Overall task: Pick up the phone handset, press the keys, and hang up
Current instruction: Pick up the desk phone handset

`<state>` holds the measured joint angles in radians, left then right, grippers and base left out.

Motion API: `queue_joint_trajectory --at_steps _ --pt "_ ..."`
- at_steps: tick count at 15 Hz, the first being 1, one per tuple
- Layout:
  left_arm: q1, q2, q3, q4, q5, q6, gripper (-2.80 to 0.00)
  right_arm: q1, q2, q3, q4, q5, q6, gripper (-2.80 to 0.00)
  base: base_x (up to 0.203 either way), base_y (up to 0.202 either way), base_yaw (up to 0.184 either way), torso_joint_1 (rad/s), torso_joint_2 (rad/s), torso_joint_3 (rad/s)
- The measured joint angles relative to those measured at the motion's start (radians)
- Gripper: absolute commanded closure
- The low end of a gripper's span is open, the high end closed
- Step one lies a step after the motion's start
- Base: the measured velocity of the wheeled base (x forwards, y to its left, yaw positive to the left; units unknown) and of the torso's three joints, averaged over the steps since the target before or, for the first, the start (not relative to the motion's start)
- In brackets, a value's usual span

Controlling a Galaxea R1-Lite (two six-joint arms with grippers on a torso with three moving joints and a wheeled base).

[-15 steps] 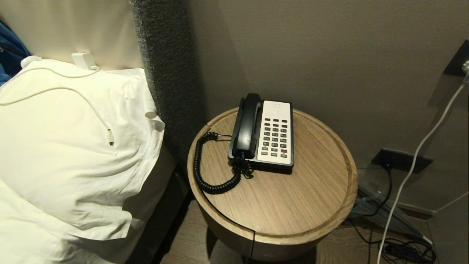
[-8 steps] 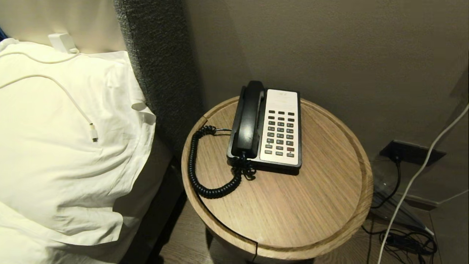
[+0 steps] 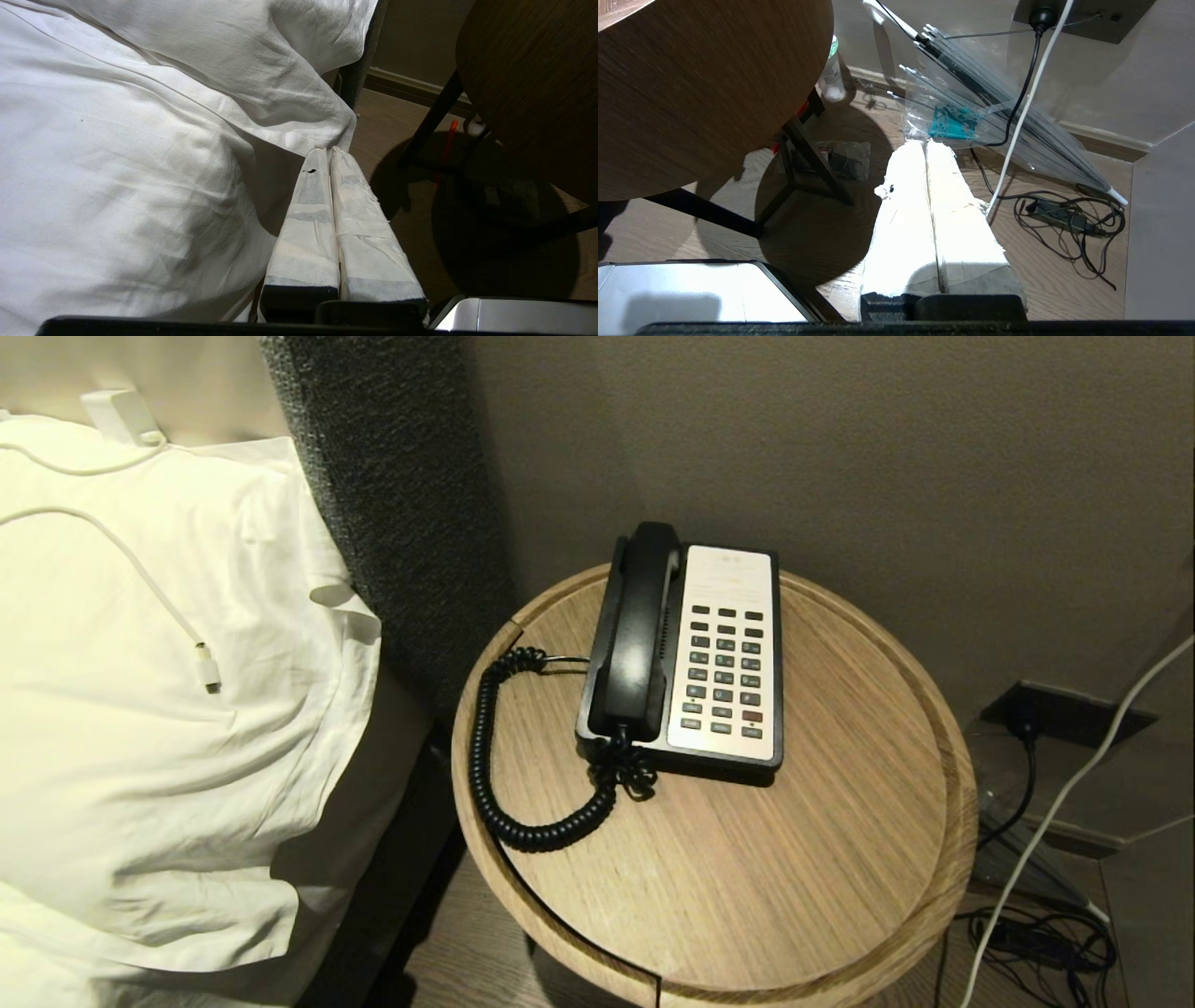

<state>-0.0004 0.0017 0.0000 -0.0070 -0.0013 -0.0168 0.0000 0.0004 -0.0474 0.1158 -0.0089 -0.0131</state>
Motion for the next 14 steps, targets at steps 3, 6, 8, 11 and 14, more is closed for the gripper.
queue_joint_trajectory --at_steps 3,6,8,11,14 --pt "0.000 0.000 0.000 0.000 0.000 0.003 0.00 0.000 0.000 0.000 0.000 0.000 0.000 0.00 0.000 0.000 0.000 0.000 0.00 -0.046" --pt "0.000 0.000 0.000 -0.001 0.000 0.004 0.00 0.000 0.000 0.000 0.000 0.000 0.000 0.00 0.000 0.000 0.000 0.004 0.00 -0.165" --pt "0.000 0.000 0.000 0.000 -0.001 0.004 0.00 0.000 0.000 0.000 0.000 0.000 0.000 0.00 0.000 0.000 0.000 0.002 0.00 -0.078" --pt "-0.001 0.000 0.000 0.000 0.000 0.004 0.00 0.000 0.000 0.000 0.000 0.000 0.000 0.00 0.000 0.000 0.000 0.000 0.00 -0.013" --pt "-0.001 0.000 0.000 0.002 0.002 0.012 0.00 0.000 0.000 0.000 0.000 0.000 0.000 0.00 0.000 0.000 0.000 0.000 0.00 0.000"
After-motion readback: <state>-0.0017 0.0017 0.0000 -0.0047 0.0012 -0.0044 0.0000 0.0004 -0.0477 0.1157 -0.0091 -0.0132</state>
